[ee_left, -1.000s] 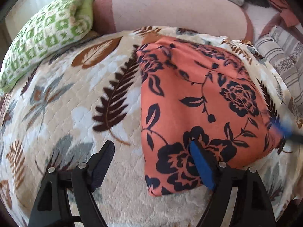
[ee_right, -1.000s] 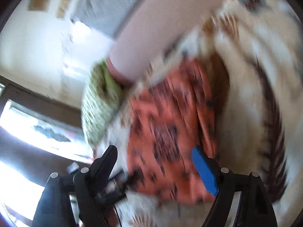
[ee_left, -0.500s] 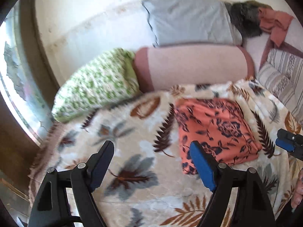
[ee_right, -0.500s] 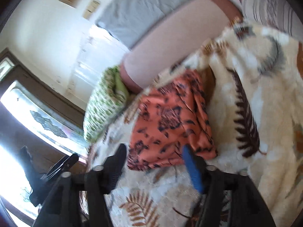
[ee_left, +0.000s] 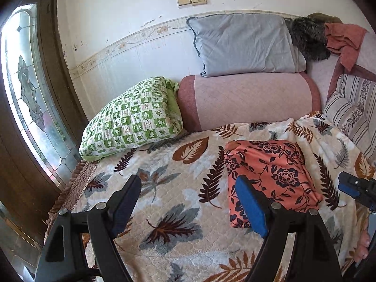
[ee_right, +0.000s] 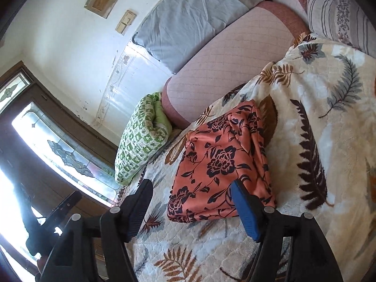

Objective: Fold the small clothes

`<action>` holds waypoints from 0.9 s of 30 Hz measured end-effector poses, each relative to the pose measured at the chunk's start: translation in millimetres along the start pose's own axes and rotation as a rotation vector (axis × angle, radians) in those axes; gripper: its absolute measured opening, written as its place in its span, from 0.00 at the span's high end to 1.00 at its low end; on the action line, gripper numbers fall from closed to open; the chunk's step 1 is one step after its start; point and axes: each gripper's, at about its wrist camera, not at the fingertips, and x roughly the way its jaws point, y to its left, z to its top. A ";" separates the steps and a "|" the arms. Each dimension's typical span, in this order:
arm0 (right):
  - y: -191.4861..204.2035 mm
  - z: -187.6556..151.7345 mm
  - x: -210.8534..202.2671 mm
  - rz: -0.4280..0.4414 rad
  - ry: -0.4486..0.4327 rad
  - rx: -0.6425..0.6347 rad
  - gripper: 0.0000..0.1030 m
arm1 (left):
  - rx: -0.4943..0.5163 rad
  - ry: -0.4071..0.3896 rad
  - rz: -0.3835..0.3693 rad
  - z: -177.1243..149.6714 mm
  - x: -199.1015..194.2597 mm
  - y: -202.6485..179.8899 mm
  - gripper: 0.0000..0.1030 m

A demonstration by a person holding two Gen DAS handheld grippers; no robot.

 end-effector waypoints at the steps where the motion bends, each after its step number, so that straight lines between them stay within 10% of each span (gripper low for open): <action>1: -1.2 1.3 0.5 -0.003 -0.002 0.001 0.30 | 0.003 0.004 0.002 0.2 2.3 -1.5 0.20; 27: -8.2 11.6 23.7 0.004 0.027 0.013 0.30 | 0.007 0.094 -0.003 -8.4 46.8 -11.3 0.20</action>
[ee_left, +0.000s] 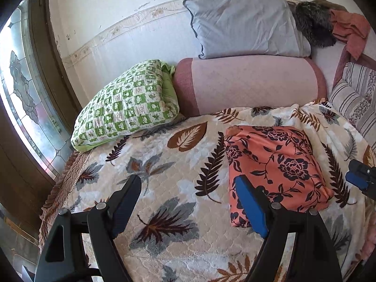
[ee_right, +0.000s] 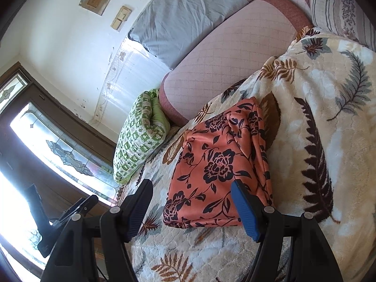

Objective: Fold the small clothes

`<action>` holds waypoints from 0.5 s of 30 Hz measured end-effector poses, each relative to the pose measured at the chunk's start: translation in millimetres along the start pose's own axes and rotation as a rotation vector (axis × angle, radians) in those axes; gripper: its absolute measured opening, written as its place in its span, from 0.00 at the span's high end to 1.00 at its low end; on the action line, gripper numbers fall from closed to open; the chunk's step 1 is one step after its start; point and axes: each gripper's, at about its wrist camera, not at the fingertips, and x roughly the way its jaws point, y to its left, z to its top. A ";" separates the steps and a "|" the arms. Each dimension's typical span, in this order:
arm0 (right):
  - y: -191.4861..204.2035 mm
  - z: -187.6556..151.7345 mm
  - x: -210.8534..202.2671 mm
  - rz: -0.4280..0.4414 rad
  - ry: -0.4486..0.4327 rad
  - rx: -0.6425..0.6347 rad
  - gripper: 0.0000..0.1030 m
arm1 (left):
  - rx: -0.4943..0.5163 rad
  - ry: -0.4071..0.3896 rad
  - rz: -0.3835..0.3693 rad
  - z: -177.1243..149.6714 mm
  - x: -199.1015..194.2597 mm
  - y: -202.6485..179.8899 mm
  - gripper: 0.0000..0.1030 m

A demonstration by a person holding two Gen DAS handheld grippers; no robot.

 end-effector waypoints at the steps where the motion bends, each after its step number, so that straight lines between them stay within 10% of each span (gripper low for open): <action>1: -0.4 0.2 -0.3 0.000 -0.001 0.003 0.30 | 0.000 0.004 0.000 -0.5 1.7 -0.5 0.20; 15: -4.2 2.0 10.3 -0.004 0.017 0.015 0.29 | 0.005 0.044 -0.009 -3.0 24.7 -9.4 0.20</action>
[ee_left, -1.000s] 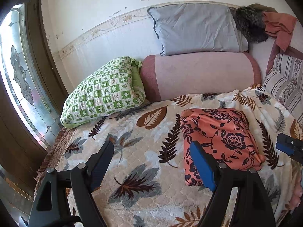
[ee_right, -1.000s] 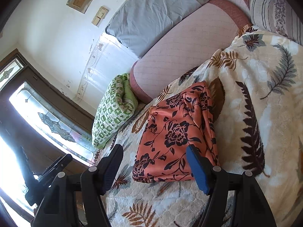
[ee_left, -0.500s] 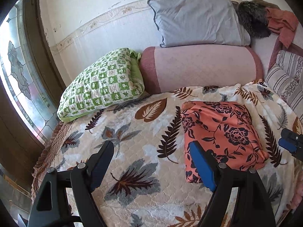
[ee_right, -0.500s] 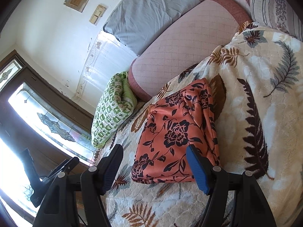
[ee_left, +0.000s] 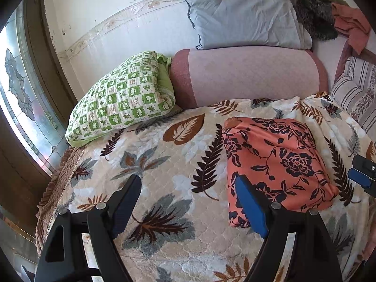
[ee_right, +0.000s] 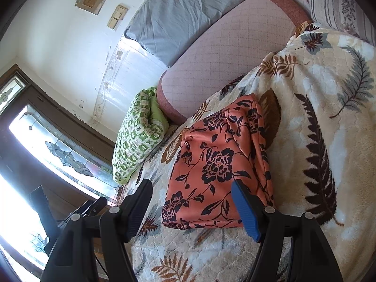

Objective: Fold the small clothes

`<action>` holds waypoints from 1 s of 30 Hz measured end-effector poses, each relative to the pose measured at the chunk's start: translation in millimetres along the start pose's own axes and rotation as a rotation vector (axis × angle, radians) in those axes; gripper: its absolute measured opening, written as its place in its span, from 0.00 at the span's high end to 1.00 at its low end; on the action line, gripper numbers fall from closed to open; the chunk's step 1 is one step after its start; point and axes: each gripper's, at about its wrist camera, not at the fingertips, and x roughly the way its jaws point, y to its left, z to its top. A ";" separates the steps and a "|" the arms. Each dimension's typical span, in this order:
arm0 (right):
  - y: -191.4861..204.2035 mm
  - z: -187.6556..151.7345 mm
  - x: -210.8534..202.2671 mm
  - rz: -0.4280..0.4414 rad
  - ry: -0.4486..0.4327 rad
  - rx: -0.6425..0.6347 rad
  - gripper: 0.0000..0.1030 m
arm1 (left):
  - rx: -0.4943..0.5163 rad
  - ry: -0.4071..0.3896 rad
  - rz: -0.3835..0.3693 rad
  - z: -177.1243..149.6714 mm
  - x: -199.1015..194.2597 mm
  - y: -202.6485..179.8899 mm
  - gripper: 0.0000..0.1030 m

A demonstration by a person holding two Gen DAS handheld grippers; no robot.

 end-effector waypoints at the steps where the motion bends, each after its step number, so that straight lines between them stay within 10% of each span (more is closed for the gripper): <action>1: -0.5 -0.2 0.8 -0.002 0.002 0.001 0.29 | 0.001 0.003 -0.001 -0.1 2.0 -0.4 0.20; 20: -19.7 9.4 21.1 -0.027 0.029 0.078 0.29 | 0.005 0.091 -0.018 1.0 56.7 -15.3 0.20; 30: -54.3 25.9 45.8 -0.076 0.101 0.215 0.26 | -0.022 0.337 -0.256 9.9 143.7 -31.1 0.20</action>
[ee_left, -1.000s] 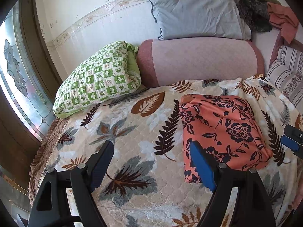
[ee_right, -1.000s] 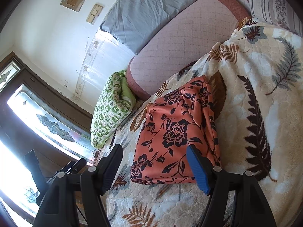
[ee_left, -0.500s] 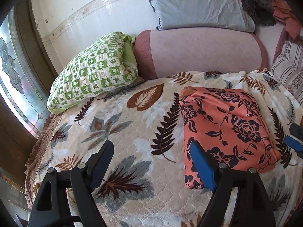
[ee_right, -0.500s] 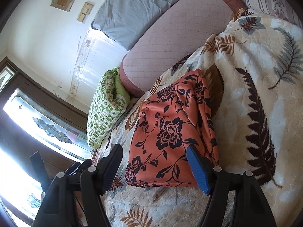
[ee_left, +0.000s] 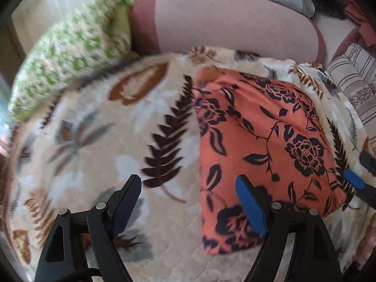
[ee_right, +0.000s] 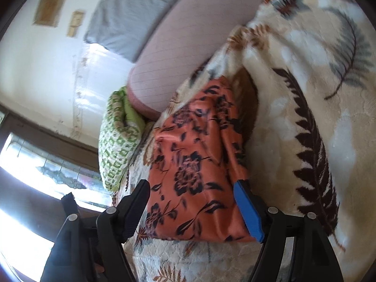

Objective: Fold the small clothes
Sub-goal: 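Grasp the folded salmon garment with the left gripper and lift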

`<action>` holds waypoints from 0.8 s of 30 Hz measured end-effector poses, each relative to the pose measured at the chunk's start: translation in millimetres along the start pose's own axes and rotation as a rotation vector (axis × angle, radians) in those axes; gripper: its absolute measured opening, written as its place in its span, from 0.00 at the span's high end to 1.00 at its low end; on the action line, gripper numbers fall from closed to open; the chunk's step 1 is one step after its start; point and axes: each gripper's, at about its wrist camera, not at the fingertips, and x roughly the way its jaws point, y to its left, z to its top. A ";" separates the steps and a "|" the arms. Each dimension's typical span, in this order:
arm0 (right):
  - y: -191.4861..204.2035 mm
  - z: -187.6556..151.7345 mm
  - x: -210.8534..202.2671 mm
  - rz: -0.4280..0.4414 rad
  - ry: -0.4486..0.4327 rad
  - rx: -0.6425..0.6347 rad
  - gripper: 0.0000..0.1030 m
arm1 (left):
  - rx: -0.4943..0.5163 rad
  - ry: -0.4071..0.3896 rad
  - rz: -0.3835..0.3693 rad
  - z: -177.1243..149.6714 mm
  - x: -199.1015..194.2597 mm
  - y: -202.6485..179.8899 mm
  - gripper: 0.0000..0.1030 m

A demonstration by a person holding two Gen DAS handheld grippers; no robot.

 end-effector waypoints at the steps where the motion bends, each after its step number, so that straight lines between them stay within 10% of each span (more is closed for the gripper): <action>1: -4.0 3.2 3.8 -0.008 0.006 0.015 0.26 | 0.002 0.014 -0.026 3.2 6.3 -1.8 0.20; 7: -23.6 14.6 32.4 -0.075 0.065 0.063 0.25 | -0.124 0.078 -0.167 8.8 36.6 2.2 0.20; 13: -33.6 16.9 55.0 -0.082 0.132 0.085 0.25 | -0.078 0.066 -0.144 3.4 48.5 -18.5 0.16; 17: -29.9 15.7 64.4 -0.063 0.151 0.066 0.21 | -0.152 0.132 -0.293 3.5 66.6 -16.7 0.16; 24: -17.0 10.5 85.6 -0.038 0.192 -0.024 0.23 | -0.134 0.094 -0.297 0.7 67.7 -23.7 0.21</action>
